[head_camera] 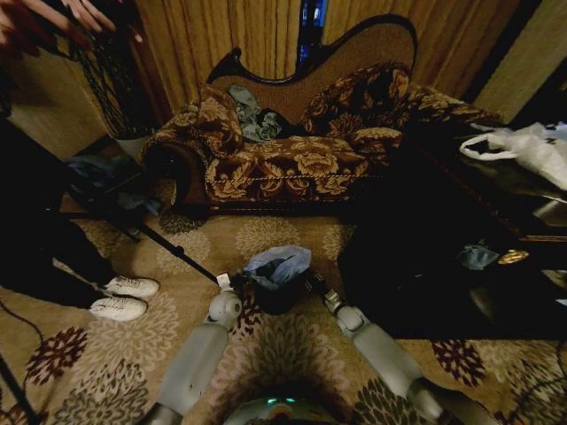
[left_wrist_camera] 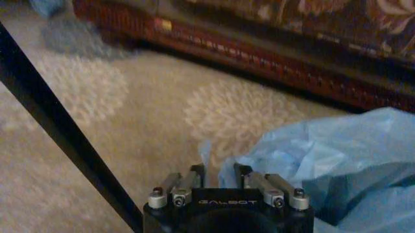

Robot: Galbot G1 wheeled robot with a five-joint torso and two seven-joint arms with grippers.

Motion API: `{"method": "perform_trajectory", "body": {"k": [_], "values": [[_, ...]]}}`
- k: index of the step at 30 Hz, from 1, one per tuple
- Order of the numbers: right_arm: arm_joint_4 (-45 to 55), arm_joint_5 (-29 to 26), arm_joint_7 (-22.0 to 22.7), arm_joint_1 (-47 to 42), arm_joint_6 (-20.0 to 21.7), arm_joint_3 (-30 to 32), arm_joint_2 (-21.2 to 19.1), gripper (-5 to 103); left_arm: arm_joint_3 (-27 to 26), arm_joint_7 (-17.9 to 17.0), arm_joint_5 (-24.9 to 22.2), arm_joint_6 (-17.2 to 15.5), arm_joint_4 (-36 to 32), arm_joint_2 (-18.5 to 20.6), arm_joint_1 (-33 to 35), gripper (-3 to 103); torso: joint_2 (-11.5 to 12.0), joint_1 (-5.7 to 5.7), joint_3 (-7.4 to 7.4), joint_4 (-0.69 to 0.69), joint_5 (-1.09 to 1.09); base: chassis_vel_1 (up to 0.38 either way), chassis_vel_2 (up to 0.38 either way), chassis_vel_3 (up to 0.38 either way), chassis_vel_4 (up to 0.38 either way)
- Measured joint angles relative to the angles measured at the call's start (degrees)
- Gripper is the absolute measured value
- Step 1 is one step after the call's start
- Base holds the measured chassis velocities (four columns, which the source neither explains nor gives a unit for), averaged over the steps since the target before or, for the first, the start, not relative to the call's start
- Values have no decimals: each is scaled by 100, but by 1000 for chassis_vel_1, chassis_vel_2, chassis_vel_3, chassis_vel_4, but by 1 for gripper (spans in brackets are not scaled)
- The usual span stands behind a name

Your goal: Place a garbage bag over the trash bin.

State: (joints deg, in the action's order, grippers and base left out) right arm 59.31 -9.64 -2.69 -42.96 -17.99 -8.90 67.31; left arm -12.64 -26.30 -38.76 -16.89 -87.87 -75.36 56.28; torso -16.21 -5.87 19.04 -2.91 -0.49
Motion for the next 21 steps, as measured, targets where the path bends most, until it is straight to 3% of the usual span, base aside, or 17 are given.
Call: {"method": "perform_trajectory", "body": {"k": [1, 5, 7, 11, 13, 15, 17, 19, 21], "values": [[68, -19, 8, -53, 10, 47, -31, 55, -8, -38, 106, 28, -133, 4, 68, 37, 0, 0, 0, 0, 0, 0, 0, 0, 0], [356, -77, 57, -268, 37, 257, -112, 66, 9, -283, 245, 4, -683, 9, 279, 54, 0, 0, 0, 0, 1, 0, 0, 0, 0], [515, -112, 76, -360, 81, 354, -140, 71, 30, -381, 216, -83, -930, 4, 351, 59, 0, 0, 0, 0, 0, 0, 0, 0, 0], [1311, -508, 222, -880, 351, 768, -280, 93, 145, -637, -24, -469, -1768, 52, 550, 76, 0, 0, 0, 0, 1, 0, 0, 0, 0], [1469, -582, 262, -998, 391, 872, -314, 93, 173, -655, -95, -548, -1898, 67, 570, 81, 0, 0, 0, -1, 0, 0, 0, 0, 0], [1778, -613, 289, -1257, 403, 1188, -342, 99, 261, -774, -642, -794, -2131, 88, 511, 92, 0, 0, 0, 0, 0, 0, 0, 0, 0], [1819, -614, 299, -1299, 402, 1250, -341, 99, 288, -828, -852, -873, -2166, 86, 457, 97, 0, 0, 0, 0, 0, 0, 0, 0, 0], [1861, -591, 340, -1410, 350, 1444, -292, 100, 392, -1107, -1727, -1108, -2199, -14, 203, 100, 0, 0, 0, -1, 0, 0, 0, 0, 0], [1839, -555, 341, -1424, 319, 1492, -271, 100, 421, -1222, -1993, -1151, -2184, -57, 113, 100, 0, -1, 0, -1, 1, 0, 0, 0, 0]]}}
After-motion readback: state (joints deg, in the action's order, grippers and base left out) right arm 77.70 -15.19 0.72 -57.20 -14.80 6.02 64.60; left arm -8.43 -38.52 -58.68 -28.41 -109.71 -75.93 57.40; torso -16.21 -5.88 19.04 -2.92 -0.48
